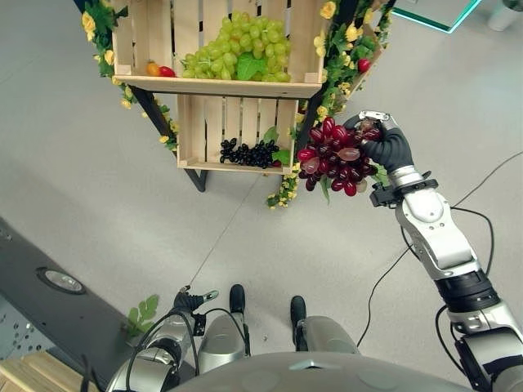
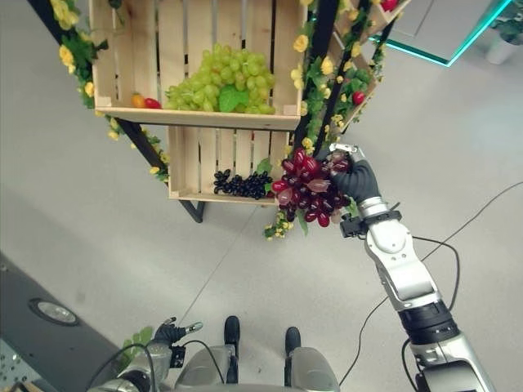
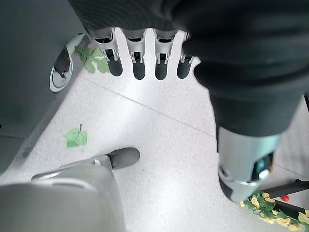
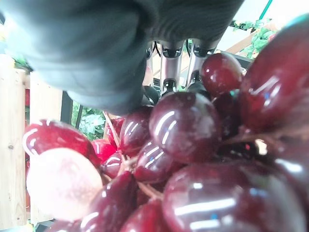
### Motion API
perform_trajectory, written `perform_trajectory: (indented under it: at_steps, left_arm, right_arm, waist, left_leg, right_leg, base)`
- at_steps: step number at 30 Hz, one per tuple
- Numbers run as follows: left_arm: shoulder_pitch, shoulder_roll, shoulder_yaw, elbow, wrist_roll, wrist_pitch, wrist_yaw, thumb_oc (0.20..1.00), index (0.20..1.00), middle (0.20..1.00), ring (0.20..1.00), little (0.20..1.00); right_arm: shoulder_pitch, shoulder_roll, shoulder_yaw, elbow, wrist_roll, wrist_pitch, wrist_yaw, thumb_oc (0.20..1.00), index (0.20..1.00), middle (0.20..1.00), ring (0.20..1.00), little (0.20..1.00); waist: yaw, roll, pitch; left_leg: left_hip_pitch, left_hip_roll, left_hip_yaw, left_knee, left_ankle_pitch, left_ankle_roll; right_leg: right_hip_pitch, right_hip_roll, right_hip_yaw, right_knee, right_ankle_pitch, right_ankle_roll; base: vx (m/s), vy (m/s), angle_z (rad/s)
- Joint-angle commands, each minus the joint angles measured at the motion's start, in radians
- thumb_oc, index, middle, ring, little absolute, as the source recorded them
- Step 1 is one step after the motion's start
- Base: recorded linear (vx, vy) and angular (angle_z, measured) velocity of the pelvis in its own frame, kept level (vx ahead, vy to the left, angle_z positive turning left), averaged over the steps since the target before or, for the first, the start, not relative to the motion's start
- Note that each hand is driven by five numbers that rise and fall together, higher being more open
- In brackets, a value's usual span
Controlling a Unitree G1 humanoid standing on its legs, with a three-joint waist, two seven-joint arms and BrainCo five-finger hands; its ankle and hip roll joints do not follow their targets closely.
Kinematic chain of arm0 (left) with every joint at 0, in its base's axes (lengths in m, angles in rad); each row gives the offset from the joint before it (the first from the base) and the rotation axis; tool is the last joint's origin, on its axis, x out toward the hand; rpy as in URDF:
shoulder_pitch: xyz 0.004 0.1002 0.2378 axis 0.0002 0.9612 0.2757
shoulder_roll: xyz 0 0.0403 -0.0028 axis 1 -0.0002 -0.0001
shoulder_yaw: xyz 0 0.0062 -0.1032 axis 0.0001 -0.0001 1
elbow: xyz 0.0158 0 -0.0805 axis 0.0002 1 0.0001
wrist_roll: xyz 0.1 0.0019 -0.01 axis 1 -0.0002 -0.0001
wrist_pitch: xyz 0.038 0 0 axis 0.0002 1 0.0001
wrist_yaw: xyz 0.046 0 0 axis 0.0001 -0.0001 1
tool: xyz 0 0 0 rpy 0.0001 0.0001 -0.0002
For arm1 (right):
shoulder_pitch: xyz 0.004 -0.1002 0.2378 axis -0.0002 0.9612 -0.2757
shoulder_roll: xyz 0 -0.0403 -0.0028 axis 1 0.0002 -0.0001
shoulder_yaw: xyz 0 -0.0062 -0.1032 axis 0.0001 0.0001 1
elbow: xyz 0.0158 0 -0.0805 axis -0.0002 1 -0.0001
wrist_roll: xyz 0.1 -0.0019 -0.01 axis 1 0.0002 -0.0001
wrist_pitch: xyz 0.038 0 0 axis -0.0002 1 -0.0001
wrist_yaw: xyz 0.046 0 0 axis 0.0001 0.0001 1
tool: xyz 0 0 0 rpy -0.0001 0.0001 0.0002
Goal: Pick up the fruits from the basket on one side to the basket on the other side
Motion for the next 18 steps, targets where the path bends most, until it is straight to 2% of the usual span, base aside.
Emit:
perform_trajectory:
  at_steps: [1, 2, 3, 6, 18]
  left_arm:
    - [-0.024, 0.013, -0.008, 0.030, 0.057, 0.011, -0.008, 1.000, 1.000, 1.000, 1.000, 1.000]
    - [-0.014, 0.011, -0.005, 0.034, 0.062, 0.013, -0.012, 1.000, 1.000, 1.000, 1.000, 1.000]
    - [-0.005, 0.010, -0.003, 0.032, 0.062, 0.015, -0.014, 1.000, 1.000, 1.000, 1.000, 1.000]
    - [0.013, -0.010, -0.014, 0.044, 0.069, 0.016, -0.024, 1.000, 1.000, 1.000, 1.000, 1.000]
    - [0.039, -0.034, -0.021, 0.054, 0.044, 0.026, -0.029, 1.000, 1.000, 1.000, 1.000, 1.000]
  right_arm:
    - [-0.091, -0.010, -0.054, -0.080, 0.006, -0.067, -0.035, 0.200, 0.200, 0.200, 0.200, 0.200]
    - [-0.090, -0.011, -0.050, -0.085, -0.003, -0.061, -0.032, 0.200, 0.200, 0.200, 0.200, 0.200]
    - [-0.093, -0.014, -0.049, -0.092, -0.009, -0.060, -0.031, 0.200, 0.200, 0.200, 0.200, 0.200]
    - [-0.108, -0.033, -0.054, -0.089, 0.002, -0.052, -0.030, 0.200, 0.200, 0.200, 0.200, 0.200]
    - [-0.185, -0.123, -0.073, -0.142, 0.089, -0.067, -0.028, 0.200, 0.200, 0.200, 0.200, 0.200]
  waist:
    - [-0.047, -0.022, 0.009]
    - [-0.037, -0.028, -0.001]
    - [-0.035, -0.038, -0.005]
    - [-0.036, -0.036, -0.039]
    - [-0.024, -0.036, -0.085]
  left_leg:
    - [0.012, -0.028, -0.080, 0.033, -0.086, -0.018]
    - [0.023, -0.032, -0.080, 0.028, -0.093, -0.019]
    - [0.028, -0.033, -0.072, 0.029, -0.095, -0.016]
    - [0.044, -0.032, -0.067, 0.011, -0.096, -0.017]
    - [0.058, 0.006, -0.073, -0.017, -0.086, -0.048]
  right_leg:
    - [-0.071, -0.063, 0.065, -0.127, 0.117, 0.071]
    - [-0.051, -0.082, 0.047, -0.145, 0.138, 0.080]
    - [-0.043, -0.082, 0.038, -0.125, 0.149, 0.076]
    - [-0.021, -0.083, 0.030, -0.156, 0.163, 0.077]
    - [0.029, -0.052, 0.029, -0.162, 0.116, 0.054]
  base:
    - [0.16, -0.008, -0.43]
    - [0.18, -0.029, -0.19]
    - [0.11, -0.044, 0.16]
    - [0.11, -0.037, 0.15]
    - [0.04, -0.036, 0.02]
